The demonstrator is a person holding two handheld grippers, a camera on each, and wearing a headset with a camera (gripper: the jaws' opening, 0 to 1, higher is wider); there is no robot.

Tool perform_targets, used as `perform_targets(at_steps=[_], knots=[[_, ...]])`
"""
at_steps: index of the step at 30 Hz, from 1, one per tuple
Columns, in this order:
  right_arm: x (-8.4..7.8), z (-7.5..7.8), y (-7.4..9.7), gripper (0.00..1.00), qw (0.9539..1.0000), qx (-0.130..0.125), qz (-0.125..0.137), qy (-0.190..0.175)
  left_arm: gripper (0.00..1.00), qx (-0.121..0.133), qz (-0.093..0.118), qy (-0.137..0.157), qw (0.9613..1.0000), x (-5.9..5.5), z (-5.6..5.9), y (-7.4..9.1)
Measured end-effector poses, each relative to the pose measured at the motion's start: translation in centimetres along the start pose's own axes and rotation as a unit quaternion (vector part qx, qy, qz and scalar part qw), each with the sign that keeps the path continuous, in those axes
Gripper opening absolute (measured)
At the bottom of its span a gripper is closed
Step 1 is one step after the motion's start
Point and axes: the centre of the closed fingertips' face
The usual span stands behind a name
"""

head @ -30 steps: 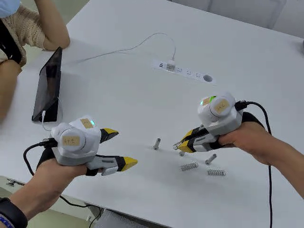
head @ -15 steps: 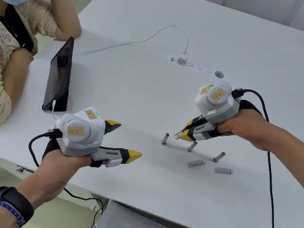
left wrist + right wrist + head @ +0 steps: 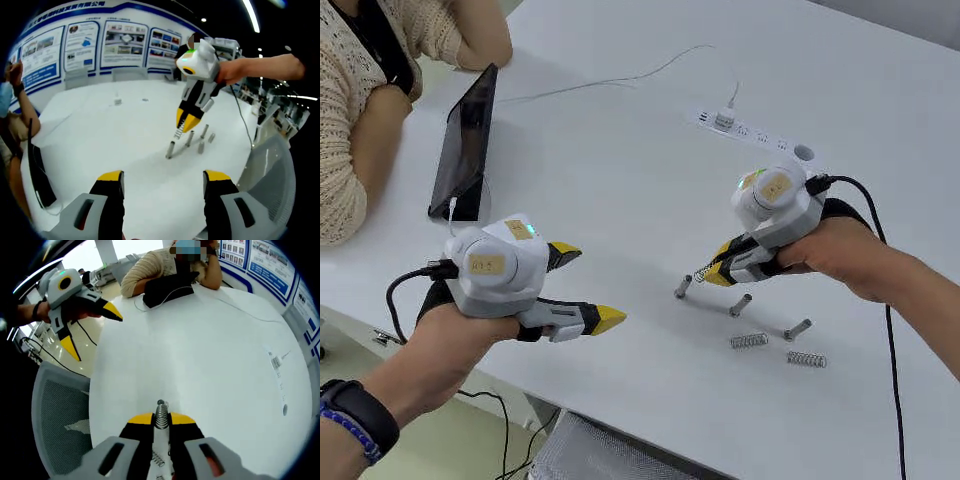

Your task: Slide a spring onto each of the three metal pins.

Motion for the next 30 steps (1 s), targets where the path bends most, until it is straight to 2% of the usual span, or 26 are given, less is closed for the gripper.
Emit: perform_targets(at_steps=[9, 20, 30], knots=[[0.4, -0.3, -1.0, 0.13, 0.9999, 0.008, -0.01, 0.008, 0.65, 0.005, -0.004, 0.005, 1.0, -0.4, -0.1, 0.7], [0.7, -0.4, -1.7, 0.13, 0.9997, 0.006, -0.017, 0.015, 0.65, 0.008, -0.004, 0.011, 0.9999, -0.6, -0.1, 1.2], [1.3, -0.2, -2.6, 0.13, 0.9992, -0.001, -0.02, 0.035, 0.65, 0.007, -0.004, 0.01, 0.9999, -0.7, 0.0, 1.3]])
Point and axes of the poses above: the centre of the closed fingertips' face, and the gripper's own axes: y roughly backward along the fingers, z roughly to its right, x roughly out of its top, and after that the axes turned 12 degrees about -y, right-handed
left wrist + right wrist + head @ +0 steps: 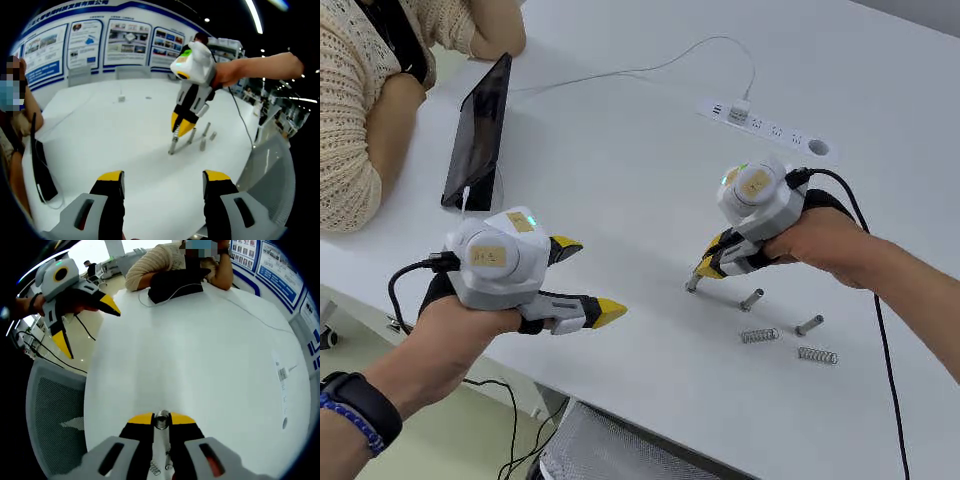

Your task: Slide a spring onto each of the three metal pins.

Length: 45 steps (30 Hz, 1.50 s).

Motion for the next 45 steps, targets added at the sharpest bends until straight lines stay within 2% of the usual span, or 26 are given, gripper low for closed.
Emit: perform_targets(at_steps=[19, 33, 45], knots=[[-0.8, -0.6, -1.1, 0.13, 0.9995, -0.008, -0.017, 0.024, 0.64, 0.006, -0.001, 0.002, 1.0, -0.1, -0.5, 0.3], [-1.4, 0.1, -2.9, 0.13, 0.9989, -0.012, -0.029, 0.036, 0.64, 0.007, -0.005, 0.003, 1.0, -0.9, -1.2, 0.2], [-1.7, 0.3, -4.0, 0.13, 0.9984, -0.012, -0.035, 0.042, 0.63, 0.009, -0.006, 0.001, 0.9999, -0.7, -1.3, 0.1]])
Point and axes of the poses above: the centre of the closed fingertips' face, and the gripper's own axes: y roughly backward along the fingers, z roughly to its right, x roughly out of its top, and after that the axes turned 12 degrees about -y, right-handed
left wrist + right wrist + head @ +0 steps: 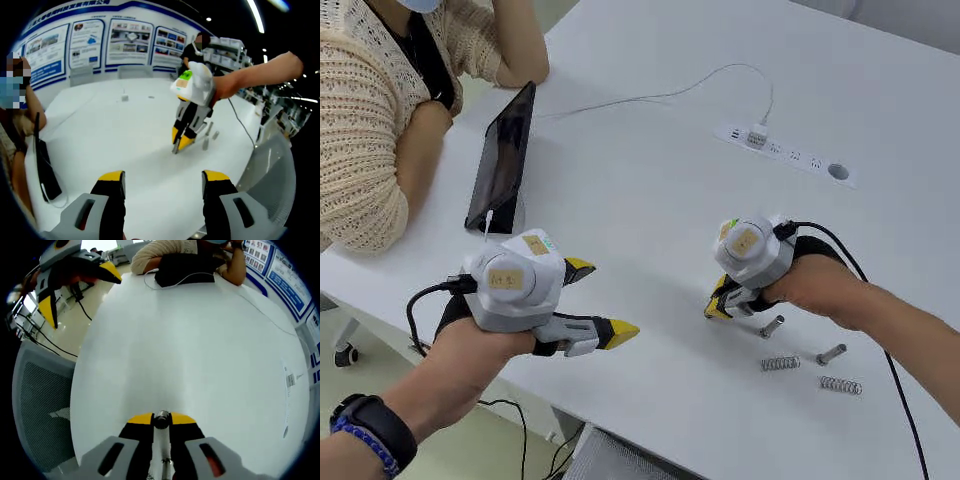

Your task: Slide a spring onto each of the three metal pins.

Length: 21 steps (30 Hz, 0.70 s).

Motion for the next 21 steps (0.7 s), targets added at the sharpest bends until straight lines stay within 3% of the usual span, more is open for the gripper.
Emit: perform_targets(at_steps=[5, 13, 21], knots=[[0.0, 0.0, -0.1, 0.14, 1.0, 0.001, 0.0, 0.003, 0.63, 0.0, -0.001, -0.001, 1.0, 0.0, 0.1, 0.0], [-0.2, -0.4, 0.1, 0.22, 1.0, 0.005, 0.0, -0.003, 0.63, -0.002, -0.001, -0.001, 1.0, 0.0, 0.2, 0.0], [-0.2, 0.2, 1.9, 0.32, 0.9997, -0.015, 0.018, -0.009, 0.63, -0.005, 0.002, -0.002, 1.0, 0.4, 0.6, -0.2]])
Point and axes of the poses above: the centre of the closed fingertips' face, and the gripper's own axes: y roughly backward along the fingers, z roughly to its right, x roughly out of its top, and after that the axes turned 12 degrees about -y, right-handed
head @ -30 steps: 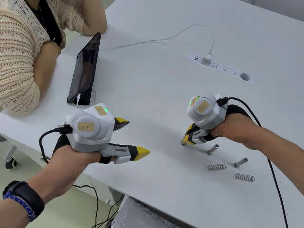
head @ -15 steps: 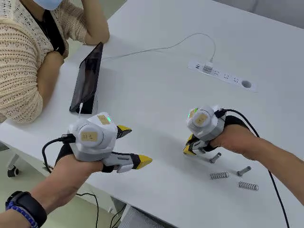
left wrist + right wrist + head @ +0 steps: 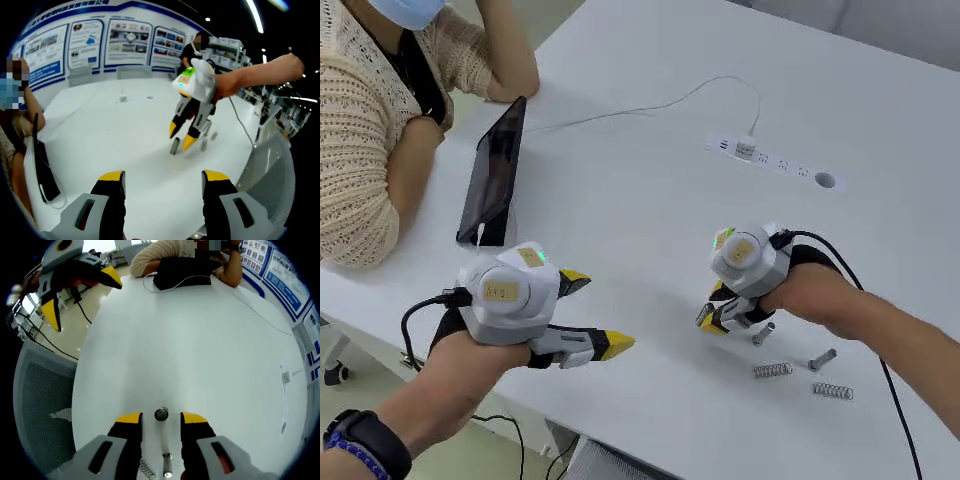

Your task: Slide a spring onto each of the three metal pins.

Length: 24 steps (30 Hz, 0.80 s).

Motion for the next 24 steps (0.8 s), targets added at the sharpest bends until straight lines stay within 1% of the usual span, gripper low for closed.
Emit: perform_targets(at_steps=[4, 6, 11, 13, 22, 24], knots=[[0.1, 0.1, 0.9, 0.36, 0.9998, -0.006, 0.014, -0.011, 0.63, -0.004, 0.002, -0.003, 1.0, 0.2, 0.3, -0.2], [0.3, 0.2, 1.3, 0.38, 0.9995, -0.01, 0.024, -0.018, 0.63, -0.007, 0.002, -0.005, 1.0, 0.5, 0.5, -0.2], [0.4, 0.1, 2.1, 0.4, 0.9982, -0.015, 0.042, -0.041, 0.63, -0.011, 0.005, -0.009, 0.9999, 0.9, 0.6, -0.2], [0.5, -0.2, 2.5, 0.41, 0.9974, -0.016, 0.053, -0.047, 0.63, -0.013, 0.006, -0.011, 0.9998, 1.1, 0.7, -0.2], [-0.1, -0.9, 3.4, 0.46, 0.9945, -0.021, 0.076, -0.07, 0.64, -0.017, 0.008, -0.015, 0.9997, 1.6, 1.0, -0.2], [-0.2, -0.9, 3.6, 0.46, 0.9931, -0.023, 0.084, -0.079, 0.64, -0.018, 0.009, -0.015, 0.9997, 1.6, 1.1, -0.2]])
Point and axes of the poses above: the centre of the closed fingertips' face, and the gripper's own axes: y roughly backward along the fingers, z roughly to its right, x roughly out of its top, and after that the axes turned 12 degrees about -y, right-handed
